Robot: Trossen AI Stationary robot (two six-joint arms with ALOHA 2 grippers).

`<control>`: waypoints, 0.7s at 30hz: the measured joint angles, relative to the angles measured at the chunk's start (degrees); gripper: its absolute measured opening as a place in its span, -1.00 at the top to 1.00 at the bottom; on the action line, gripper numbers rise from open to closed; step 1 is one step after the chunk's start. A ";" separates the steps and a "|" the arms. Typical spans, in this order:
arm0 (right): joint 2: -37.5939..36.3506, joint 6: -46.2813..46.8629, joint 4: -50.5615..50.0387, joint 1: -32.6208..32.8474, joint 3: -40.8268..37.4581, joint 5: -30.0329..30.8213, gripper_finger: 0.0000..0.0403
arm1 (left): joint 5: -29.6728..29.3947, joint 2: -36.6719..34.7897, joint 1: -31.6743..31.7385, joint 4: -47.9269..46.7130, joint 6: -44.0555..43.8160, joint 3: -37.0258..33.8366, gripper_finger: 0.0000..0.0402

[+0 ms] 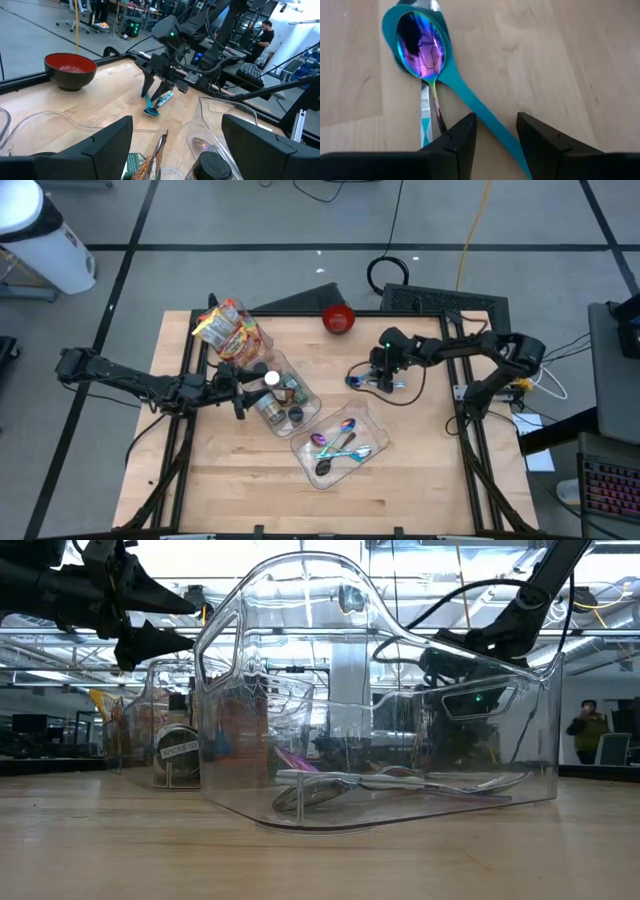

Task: Pick & Place Food Item
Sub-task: Put the blue spoon into the bottom transparent bin

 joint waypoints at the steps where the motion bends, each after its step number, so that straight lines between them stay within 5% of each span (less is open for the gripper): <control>1: 0.44 0.40 -1.08 -0.13 -0.01 0.87 0.33 | 0.00 0.02 0.00 0.00 0.02 0.00 -0.56; 13: 1.23 0.97 -8.21 -1.02 -0.13 4.11 0.93 | 0.00 0.01 0.00 0.00 0.02 0.00 -0.56; 21: -1.01 3.32 -7.17 -0.47 -0.19 5.71 0.94 | 0.00 0.00 0.00 0.00 0.02 0.00 -0.56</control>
